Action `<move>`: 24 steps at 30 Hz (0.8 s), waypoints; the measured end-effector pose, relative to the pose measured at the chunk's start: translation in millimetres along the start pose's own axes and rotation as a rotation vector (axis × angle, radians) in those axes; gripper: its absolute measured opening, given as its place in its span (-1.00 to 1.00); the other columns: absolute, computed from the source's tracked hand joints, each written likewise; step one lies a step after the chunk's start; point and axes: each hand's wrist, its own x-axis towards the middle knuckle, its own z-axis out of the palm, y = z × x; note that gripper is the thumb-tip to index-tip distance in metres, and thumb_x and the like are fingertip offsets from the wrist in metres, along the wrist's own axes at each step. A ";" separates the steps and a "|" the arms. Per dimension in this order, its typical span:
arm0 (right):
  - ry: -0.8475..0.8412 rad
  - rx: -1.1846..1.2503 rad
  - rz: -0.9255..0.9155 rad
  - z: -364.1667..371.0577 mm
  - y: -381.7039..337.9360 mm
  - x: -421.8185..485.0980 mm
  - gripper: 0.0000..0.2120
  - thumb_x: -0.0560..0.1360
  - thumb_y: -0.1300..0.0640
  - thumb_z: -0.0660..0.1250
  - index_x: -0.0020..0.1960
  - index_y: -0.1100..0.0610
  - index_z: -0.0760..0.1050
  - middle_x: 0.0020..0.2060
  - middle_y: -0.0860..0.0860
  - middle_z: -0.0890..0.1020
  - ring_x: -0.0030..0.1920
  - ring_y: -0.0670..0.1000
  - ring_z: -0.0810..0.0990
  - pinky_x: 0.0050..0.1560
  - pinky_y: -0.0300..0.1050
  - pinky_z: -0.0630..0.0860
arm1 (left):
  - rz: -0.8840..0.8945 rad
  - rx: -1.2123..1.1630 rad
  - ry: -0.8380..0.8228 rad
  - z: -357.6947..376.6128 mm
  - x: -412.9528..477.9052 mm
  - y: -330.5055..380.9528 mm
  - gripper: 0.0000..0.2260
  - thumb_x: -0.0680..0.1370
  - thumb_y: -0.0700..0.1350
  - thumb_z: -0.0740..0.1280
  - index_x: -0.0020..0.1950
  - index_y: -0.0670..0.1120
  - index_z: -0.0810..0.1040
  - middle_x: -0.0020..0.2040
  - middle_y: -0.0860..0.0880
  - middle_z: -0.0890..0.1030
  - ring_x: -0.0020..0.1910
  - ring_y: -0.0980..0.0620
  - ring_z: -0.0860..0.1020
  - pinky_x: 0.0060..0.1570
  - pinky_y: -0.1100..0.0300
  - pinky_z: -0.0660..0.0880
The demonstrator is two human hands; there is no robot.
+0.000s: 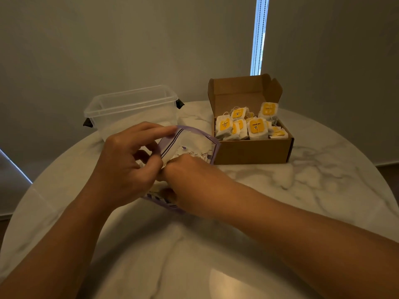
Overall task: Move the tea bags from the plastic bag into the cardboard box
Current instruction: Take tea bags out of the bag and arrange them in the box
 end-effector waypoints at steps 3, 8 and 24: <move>0.044 0.019 0.007 8.6 -6.9 4.6 -0.71 0.57 -0.02 0.31 0.21 0.12 0.55 0.04 0.10 0.62 -0.04 0.09 0.60 -0.16 -0.14 0.44 | 0.004 -0.021 0.012 -0.2 0.0 1.3 -0.61 0.48 -0.16 0.21 0.29 -0.07 0.56 0.13 0.05 0.59 -0.06 0.00 0.58 -0.26 0.06 0.59; 0.082 0.022 0.067 15.0 -6.0 6.7 -0.75 0.53 0.13 0.37 0.18 0.15 0.56 0.07 0.13 0.60 0.04 0.14 0.58 -0.08 -0.07 0.46 | 0.001 -0.024 0.013 0.1 -0.4 0.9 -0.60 0.48 -0.12 0.19 0.29 -0.10 0.56 0.12 0.02 0.59 -0.06 0.00 0.58 -0.27 0.04 0.60; 0.046 0.422 0.201 -37.4 23.7 -23.1 -0.91 0.49 0.13 0.42 -0.05 0.02 0.69 -0.22 -0.10 0.69 -0.20 -0.16 0.64 -0.14 -0.17 0.64 | -0.012 -0.025 0.019 -0.3 -0.9 -2.1 -0.60 0.48 -0.11 0.19 0.28 -0.09 0.57 0.11 0.04 0.60 -0.08 0.02 0.58 -0.31 0.08 0.59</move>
